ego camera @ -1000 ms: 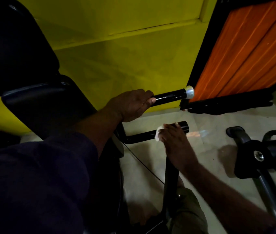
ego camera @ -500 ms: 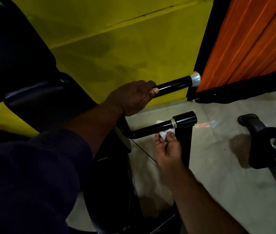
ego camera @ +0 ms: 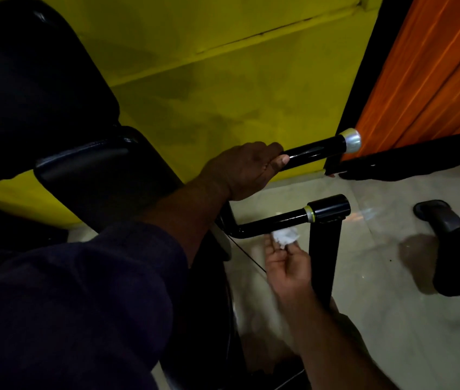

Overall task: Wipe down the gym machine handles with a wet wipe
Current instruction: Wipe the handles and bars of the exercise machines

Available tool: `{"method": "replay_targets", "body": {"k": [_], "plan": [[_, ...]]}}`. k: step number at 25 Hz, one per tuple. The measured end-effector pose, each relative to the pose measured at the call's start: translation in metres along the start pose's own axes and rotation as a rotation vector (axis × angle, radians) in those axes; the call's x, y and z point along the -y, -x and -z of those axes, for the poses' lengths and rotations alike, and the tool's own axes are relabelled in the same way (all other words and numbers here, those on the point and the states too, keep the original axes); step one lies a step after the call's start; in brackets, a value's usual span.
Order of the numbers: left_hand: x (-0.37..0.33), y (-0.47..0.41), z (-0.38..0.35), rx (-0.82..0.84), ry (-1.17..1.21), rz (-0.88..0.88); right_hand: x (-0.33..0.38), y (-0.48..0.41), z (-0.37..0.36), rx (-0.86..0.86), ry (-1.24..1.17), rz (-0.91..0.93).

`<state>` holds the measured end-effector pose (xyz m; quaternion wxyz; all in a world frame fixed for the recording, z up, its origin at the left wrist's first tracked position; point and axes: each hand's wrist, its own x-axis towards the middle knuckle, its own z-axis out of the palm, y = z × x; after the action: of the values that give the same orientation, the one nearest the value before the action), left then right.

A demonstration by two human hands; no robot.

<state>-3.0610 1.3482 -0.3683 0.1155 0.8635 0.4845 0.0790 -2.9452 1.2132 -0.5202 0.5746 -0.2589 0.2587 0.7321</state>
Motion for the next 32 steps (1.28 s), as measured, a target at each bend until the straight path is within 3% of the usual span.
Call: {"method": "replay_targets", "body": {"k": [2, 7, 14, 16, 19, 21, 23, 25, 27, 30, 32], "plan": [[0.000, -0.001, 0.001, 0.008, 0.007, 0.002, -0.006, -0.008, -0.008, 0.008, 0.028, 0.029], [-0.002, 0.001, 0.002, -0.002, 0.007, 0.015, -0.071, -0.001, -0.024, 0.062, 0.017, -0.095], [-0.002, 0.001, 0.004, 0.015, 0.005, 0.003, 0.016, -0.011, -0.006, 0.028, 0.124, 0.022], [-0.004, 0.002, 0.003, 0.029, 0.011, 0.007, 0.012, 0.003, -0.004, -0.115, 0.409, 0.113], [-0.002, 0.002, 0.003, 0.031, 0.019, 0.011, 0.016, 0.047, -0.005, -0.218, 1.347, 0.603], [-0.004, 0.002, 0.005, 0.033, 0.011, 0.026, 0.042, 0.071, -0.026, -0.003, 1.728, 1.054], [-0.006, 0.004, 0.006, 0.029, -0.007, 0.049, 0.065, 0.061, -0.055, 0.327, 2.031, 1.283], [-0.007, 0.005, 0.008, 0.036, -0.013, 0.090, 0.060, 0.033, -0.074, 0.562, 2.447, 1.251], [-0.008, 0.004, 0.008, 0.066, 0.002, 0.143, 0.030, 0.016, -0.069, 0.735, 2.708, 1.053], [-0.012, 0.004, 0.009, 0.085, -0.011, 0.171, 0.005, 0.021, -0.070, 0.830, 2.763, 0.730], [-0.013, 0.005, 0.008, 0.083, -0.016, 0.176, 0.037, 0.022, -0.080, 0.985, 2.786, 0.856]]}}
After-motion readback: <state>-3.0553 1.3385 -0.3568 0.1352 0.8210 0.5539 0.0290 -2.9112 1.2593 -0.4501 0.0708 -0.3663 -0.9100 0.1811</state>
